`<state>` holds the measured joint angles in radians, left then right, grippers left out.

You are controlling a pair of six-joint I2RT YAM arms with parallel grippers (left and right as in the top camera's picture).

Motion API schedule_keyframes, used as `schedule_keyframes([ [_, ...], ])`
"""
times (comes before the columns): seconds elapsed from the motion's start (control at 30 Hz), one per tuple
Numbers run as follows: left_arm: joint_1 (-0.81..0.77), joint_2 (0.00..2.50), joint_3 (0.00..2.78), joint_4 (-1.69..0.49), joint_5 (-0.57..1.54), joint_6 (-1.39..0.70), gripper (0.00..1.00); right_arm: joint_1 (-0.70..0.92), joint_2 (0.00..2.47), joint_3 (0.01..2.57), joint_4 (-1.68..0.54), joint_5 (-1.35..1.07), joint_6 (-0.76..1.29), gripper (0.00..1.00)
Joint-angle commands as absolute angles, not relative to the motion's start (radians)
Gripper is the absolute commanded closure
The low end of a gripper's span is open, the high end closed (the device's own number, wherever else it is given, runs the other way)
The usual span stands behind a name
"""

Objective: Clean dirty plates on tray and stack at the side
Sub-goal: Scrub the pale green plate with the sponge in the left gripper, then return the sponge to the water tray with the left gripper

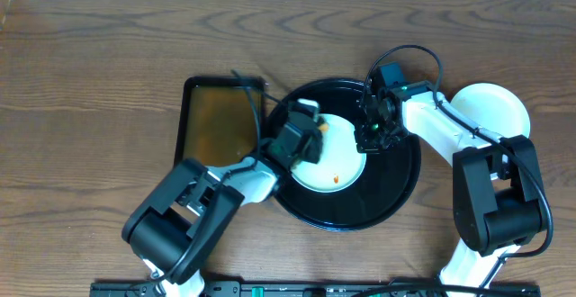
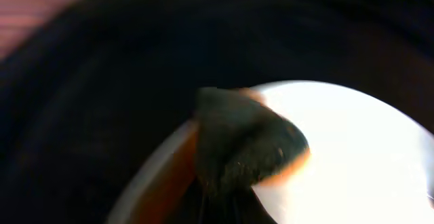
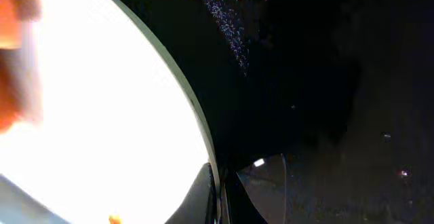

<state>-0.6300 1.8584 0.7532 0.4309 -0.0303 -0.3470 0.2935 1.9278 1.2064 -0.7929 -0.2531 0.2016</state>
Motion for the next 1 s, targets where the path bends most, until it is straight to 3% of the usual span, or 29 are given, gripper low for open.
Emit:
schedule_keyframes([
  [0.0,-0.598,1.888,0.731,0.366,-0.148,-0.358,0.93,0.318,1.937,1.189,-0.797,-0.24,0.212,0.99],
  [0.13,-0.623,1.87,0.731,0.313,-0.037,-0.377,0.93,0.318,1.937,1.189,-0.797,-0.24,0.212,0.99],
  [0.47,-0.627,1.641,0.731,0.179,-0.038,-0.357,0.92,0.318,1.937,1.189,-0.789,-0.213,0.212,0.99],
  [0.67,-0.536,1.506,0.731,0.069,-0.038,-0.356,0.93,0.318,1.937,1.189,-0.762,-0.214,0.213,0.92],
  [0.97,-0.339,1.49,0.73,0.018,-0.038,-0.315,0.92,0.318,1.938,1.189,-0.733,-0.215,0.213,0.93],
])
